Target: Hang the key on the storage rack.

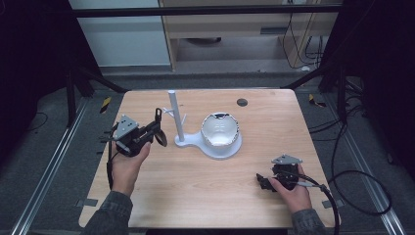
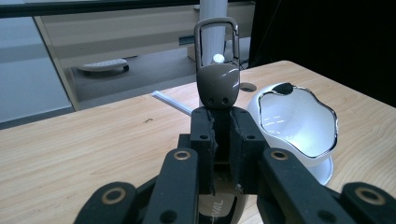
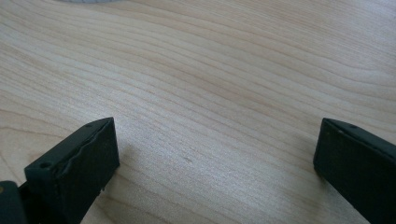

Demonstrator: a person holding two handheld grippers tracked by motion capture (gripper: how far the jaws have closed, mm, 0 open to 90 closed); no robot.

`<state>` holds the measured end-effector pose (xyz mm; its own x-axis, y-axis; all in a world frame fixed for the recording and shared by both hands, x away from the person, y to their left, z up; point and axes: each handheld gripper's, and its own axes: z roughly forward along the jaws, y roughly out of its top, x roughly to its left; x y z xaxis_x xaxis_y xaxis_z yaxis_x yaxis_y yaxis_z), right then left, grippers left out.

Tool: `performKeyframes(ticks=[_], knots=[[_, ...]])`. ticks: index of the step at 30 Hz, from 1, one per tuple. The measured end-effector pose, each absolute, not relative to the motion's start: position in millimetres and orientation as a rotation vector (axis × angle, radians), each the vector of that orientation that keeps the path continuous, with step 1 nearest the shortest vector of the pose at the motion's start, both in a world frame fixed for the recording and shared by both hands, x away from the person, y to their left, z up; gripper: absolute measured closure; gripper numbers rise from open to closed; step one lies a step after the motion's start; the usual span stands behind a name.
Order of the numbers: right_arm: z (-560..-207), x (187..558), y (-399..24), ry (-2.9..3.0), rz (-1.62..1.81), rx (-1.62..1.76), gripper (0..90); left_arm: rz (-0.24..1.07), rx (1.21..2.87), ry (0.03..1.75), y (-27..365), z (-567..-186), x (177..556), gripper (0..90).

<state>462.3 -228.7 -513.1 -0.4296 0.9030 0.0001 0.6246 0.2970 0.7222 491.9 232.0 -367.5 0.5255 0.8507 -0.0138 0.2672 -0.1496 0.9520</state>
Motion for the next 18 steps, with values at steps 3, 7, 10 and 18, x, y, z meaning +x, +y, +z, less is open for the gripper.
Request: performKeyframes(ticks=[3,7,10,18], knots=[[-513.1,462.3,-228.7,2.162,0.923,1.366,0.5,0.68,1.69,0.956,232.4,-368.2,492.7,80.8],[-513.1,462.3,-228.7,2.162,0.923,1.366,0.5,0.682,1.696,0.958,232.4,-369.5,493.7,80.8],[-513.1,462.3,-228.7,2.163,0.924,1.364,0.5,0.681,1.692,0.964,232.8,-370.5,494.6,80.8],[-513.1,462.3,-228.7,2.162,0.923,1.366,0.5,0.682,1.696,0.964,232.3,-371.0,495.9,80.8]])
